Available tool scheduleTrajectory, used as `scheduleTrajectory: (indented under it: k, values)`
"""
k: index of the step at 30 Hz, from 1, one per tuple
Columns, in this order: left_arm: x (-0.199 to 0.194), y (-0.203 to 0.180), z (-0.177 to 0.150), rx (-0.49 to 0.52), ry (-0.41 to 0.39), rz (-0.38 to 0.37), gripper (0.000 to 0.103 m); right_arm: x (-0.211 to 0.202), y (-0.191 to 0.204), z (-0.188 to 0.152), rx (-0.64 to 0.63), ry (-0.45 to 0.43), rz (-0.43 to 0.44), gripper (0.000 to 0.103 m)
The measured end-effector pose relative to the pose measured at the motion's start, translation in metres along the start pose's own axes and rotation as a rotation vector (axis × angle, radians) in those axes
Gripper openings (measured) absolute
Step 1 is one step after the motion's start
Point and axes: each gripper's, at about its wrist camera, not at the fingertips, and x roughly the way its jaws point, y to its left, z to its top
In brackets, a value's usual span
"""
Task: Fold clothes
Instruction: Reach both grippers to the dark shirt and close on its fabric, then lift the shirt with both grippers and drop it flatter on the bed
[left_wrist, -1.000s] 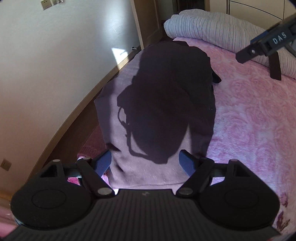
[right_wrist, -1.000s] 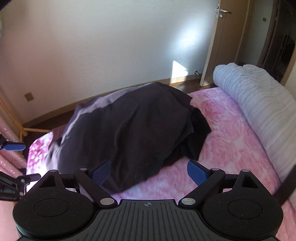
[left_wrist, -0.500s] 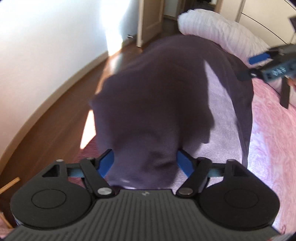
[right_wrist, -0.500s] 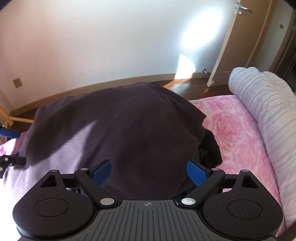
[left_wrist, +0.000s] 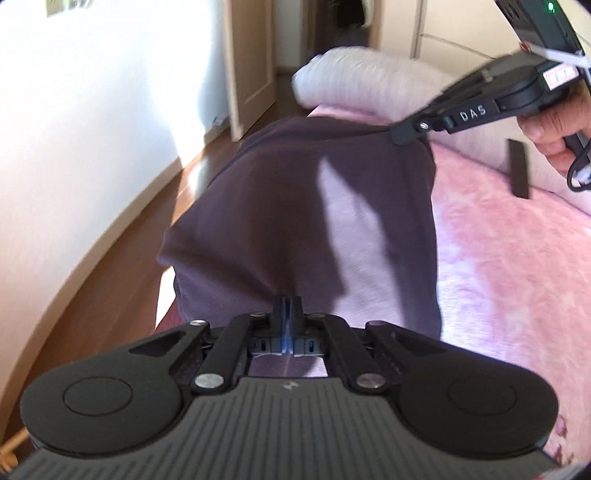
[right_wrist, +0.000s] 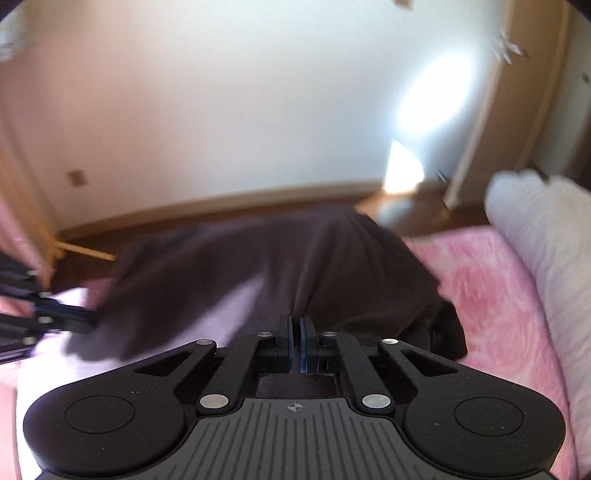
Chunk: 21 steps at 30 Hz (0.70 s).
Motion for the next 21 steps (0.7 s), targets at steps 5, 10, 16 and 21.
scheduleTrajectory:
  k: [5,10,16,21]
  values:
    - [-0.038,-0.033,-0.008,0.057,-0.029,-0.069,0.0,-0.077,0.036,-0.014,-0.053,-0.03,0.066,0.002]
    - [-0.068,-0.07,-0.026,0.089,-0.019,-0.152,0.0,-0.146,0.067,-0.059,-0.06,0.029,0.045,0.002]
    - [-0.1,-0.153,-0.046,0.214,0.007,-0.34,0.0,-0.224,0.07,-0.128,-0.003,0.121,-0.076,0.002]
    - [-0.105,-0.233,-0.053,0.293,0.016,-0.473,0.0,-0.3,0.066,-0.199,0.024,0.206,-0.222,0.002]
